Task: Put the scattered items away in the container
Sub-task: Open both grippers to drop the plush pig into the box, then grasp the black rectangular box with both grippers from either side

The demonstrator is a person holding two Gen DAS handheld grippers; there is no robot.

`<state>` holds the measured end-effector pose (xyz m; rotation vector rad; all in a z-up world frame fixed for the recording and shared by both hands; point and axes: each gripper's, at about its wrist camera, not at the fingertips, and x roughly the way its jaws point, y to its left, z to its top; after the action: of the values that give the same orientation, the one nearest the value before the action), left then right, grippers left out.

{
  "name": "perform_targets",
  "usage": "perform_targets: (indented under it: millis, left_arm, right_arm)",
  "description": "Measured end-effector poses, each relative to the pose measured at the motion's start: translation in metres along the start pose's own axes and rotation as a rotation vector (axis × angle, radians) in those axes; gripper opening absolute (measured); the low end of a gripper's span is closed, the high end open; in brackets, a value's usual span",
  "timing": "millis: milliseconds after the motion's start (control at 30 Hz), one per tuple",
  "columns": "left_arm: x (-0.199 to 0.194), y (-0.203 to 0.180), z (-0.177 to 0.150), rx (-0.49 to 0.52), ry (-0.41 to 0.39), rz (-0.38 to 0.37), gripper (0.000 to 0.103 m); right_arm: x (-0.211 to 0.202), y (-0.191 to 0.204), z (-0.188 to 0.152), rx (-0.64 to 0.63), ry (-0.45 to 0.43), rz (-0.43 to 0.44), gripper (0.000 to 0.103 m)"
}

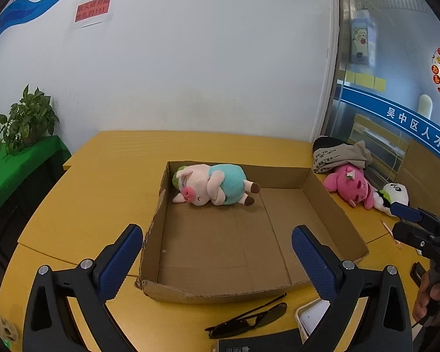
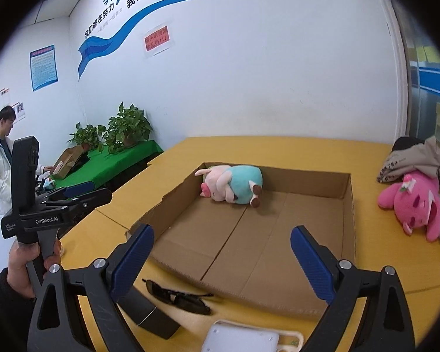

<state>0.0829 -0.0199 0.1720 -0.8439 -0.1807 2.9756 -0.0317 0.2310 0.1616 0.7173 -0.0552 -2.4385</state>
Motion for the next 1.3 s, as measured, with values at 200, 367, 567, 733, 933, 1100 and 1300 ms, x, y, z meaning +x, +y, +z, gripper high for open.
perform_targets:
  millis: [200, 367, 567, 733, 933, 1100, 1300]
  left_arm:
    - [-0.005, -0.005, -0.013, -0.001, 0.037, -0.003, 0.1]
    - [-0.003, -0.011, -0.023, 0.0, 0.058, -0.028, 0.091]
    - [0.005, -0.004, -0.035, -0.014, 0.076, -0.055, 0.103]
    - [0.016, 0.008, -0.049, -0.042, 0.125, -0.089, 0.103]
    - [0.027, 0.024, -0.073, -0.083, 0.183, -0.148, 0.103]
    - [0.028, 0.029, -0.079, -0.082, 0.203, -0.166, 0.103]
    - [0.024, 0.025, -0.082, -0.058, 0.192, -0.218, 0.103]
  right_arm:
    - [-0.002, 0.007, -0.02, 0.035, 0.001, 0.004, 0.075]
    - [0.006, 0.017, -0.032, 0.008, 0.046, -0.01, 0.048]
    - [0.012, 0.012, -0.042, 0.009, 0.065, -0.025, 0.033]
    - [0.014, -0.002, -0.057, 0.057, 0.105, 0.017, 0.033]
    - [0.039, 0.006, -0.083, 0.086, 0.226, 0.095, 0.059]
    - [0.047, 0.017, -0.086, 0.06, 0.253, 0.074, 0.064]
    - [0.047, 0.023, -0.084, 0.038, 0.263, 0.068, 0.068]
